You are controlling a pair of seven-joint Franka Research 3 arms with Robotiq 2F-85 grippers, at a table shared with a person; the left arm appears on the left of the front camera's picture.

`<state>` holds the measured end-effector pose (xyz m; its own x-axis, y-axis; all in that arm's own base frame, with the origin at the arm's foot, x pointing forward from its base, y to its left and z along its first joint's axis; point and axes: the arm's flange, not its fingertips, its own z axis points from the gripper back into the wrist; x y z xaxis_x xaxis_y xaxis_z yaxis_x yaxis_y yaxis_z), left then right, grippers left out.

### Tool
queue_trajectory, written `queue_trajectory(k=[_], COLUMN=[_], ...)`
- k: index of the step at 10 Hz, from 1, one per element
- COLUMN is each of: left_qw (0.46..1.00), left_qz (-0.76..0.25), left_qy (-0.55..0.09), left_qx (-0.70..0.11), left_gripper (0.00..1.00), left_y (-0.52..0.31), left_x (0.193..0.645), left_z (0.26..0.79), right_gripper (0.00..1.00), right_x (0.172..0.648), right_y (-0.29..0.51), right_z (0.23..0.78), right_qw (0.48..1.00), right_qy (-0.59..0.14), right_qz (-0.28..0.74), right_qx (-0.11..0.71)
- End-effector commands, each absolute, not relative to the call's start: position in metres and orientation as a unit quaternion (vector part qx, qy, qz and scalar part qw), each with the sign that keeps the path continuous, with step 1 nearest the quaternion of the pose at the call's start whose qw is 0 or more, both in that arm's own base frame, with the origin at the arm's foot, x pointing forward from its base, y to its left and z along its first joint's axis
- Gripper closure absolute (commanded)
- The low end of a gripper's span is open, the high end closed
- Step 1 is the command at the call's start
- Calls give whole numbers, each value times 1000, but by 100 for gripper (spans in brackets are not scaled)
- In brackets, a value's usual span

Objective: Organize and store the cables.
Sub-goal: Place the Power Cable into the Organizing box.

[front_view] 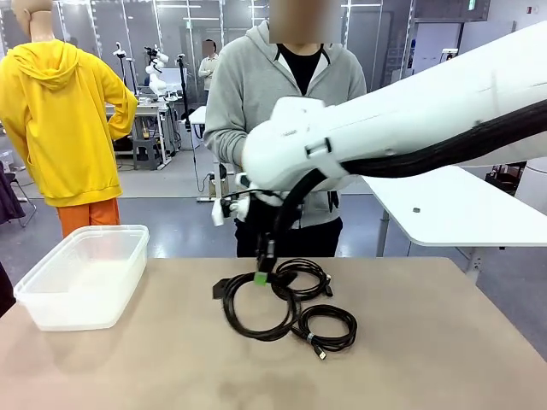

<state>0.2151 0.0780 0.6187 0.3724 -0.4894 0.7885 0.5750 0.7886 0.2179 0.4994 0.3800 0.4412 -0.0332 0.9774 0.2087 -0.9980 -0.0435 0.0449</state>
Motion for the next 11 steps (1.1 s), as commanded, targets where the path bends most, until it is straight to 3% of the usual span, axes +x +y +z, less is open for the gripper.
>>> queue_trajectory(k=[1,4,8,9,11], left_qw=[828,828,828,828,828], left_qz=[-320,-320,-320,-320,-320], left_qy=[-458,-458,-458,-458,-458], left_qx=[-42,-42,-42,-42,-42], left_gripper=[0,0,0,0,0], left_y=[79,79,79,79,79], left_x=[214,214,214,214,214], left_z=[619,619,619,619,619], right_gripper=[100,100,100,63,16], right_x=[517,521,524,525,526], right_y=[397,411,413,412,409], right_z=[420,363,332,331,330], right_qw=[710,729,738,742,744], right_qy=[-48,-32,-21,-20,-16], right_qz=[697,678,670,666,663], right_qx=[88,85,77,74,79])
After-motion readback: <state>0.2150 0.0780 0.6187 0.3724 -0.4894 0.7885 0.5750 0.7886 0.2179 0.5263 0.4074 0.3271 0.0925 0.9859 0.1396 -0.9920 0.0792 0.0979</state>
